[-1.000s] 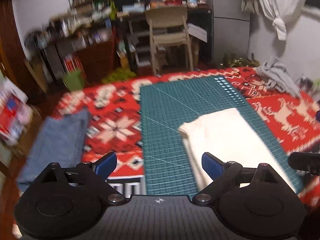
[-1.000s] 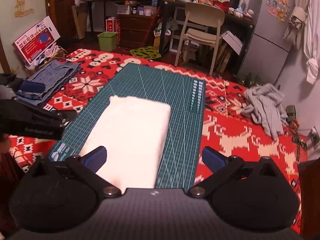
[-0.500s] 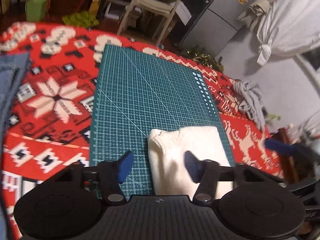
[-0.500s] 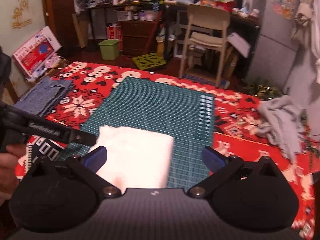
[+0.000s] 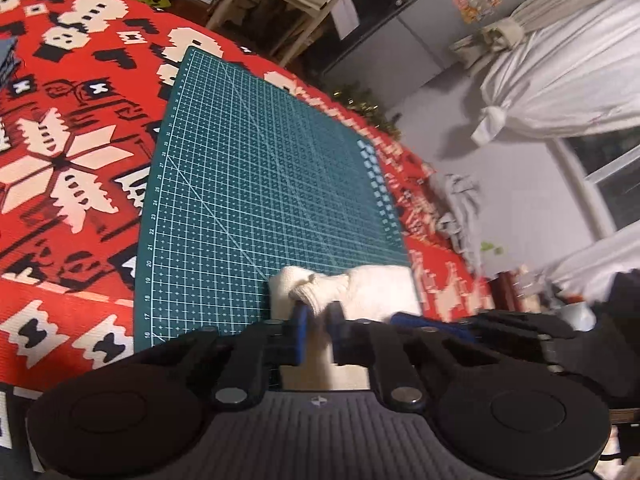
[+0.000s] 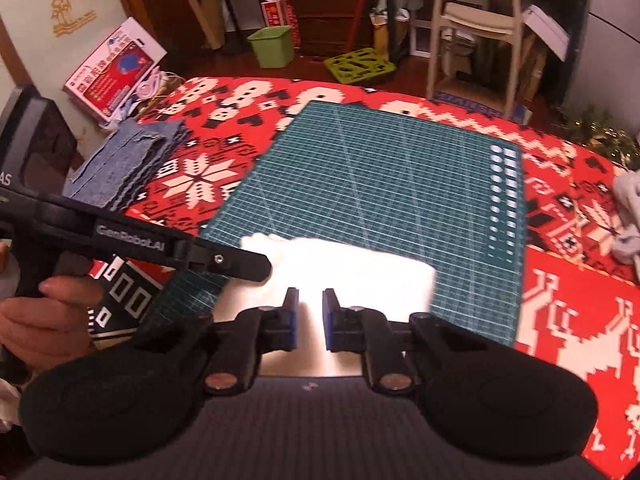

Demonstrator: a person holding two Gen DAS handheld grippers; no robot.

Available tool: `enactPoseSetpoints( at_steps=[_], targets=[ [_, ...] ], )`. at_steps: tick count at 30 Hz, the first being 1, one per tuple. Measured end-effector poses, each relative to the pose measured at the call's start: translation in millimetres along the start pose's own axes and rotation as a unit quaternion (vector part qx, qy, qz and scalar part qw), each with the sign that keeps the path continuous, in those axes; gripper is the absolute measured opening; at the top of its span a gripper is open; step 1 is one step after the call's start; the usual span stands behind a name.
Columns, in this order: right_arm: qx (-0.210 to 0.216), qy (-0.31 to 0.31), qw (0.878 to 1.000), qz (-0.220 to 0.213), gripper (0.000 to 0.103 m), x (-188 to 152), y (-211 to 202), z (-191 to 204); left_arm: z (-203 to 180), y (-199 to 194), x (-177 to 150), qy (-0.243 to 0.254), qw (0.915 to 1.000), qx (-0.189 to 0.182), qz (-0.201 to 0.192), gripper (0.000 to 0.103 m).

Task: Fold clothes
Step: 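Press the sweater's end with both closed tools and pull back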

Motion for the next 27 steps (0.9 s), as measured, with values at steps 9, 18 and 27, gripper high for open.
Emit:
enactPoseSetpoints(
  at_steps=[9,18,27],
  targets=[
    [-0.001,-0.018,1.0,-0.014,0.007,8.1,16.3,14.3,8.3,-1.6,3.2,-0.017,0.9998,-0.005,-0.006,0.006],
    [-0.03,-0.033,0.999,-0.028,0.005,12.6,24.5,12.1,10.6,1.5,3.8,-0.017,0.9998,0.006,-0.009,0.006],
    [-0.082,0.019,0.996,-0.031,0.005,13.7,24.7,-35.4,12.2,2.6,3.2,-0.024,0.9996,0.009,-0.007,0.007]
  ],
)
Point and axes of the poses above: each gripper's, at about its wrist camera, not at the fingertips, and y roughly the way its jaws point, z to its left, x to its top, the point moved 9 cm from there along y, roughly the way its jaws point, and after that the axes turned 7 degrees about -z, right-handed, at the moved point
